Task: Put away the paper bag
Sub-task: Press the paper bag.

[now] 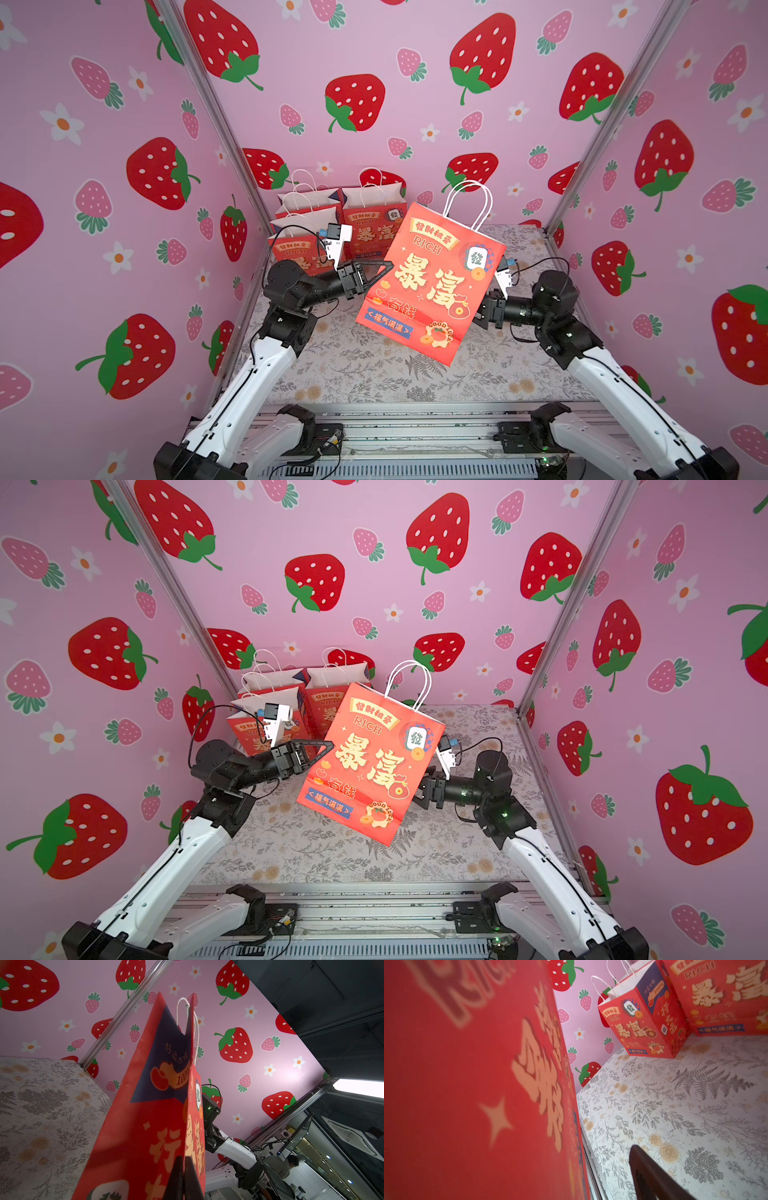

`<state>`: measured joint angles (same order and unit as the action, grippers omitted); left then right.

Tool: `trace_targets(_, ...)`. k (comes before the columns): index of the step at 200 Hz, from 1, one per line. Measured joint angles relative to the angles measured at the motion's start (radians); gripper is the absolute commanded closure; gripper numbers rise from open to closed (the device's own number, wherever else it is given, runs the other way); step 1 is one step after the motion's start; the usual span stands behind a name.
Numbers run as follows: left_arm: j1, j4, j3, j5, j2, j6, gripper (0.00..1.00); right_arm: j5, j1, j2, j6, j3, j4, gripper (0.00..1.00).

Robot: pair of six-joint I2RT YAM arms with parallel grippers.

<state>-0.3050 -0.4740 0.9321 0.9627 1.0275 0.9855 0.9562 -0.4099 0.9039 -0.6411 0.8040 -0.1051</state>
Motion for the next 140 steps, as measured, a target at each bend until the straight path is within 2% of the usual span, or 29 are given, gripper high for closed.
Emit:
trace_targets(18,0.001,0.004,-0.012,0.001,0.020,-0.011,1.00,-0.016,0.000,-0.048,-0.007,0.019,-0.002,0.19)
trace_targets(81,0.004,0.042,-0.025,0.006,0.044,-0.065,1.00,-0.051,0.000,-0.108,-0.049,0.053,-0.005,0.01)
trace_targets(140,0.004,0.140,-0.025,-0.012,0.014,-0.161,1.00,-0.060,0.000,-0.092,-0.105,0.063,-0.035,0.01)
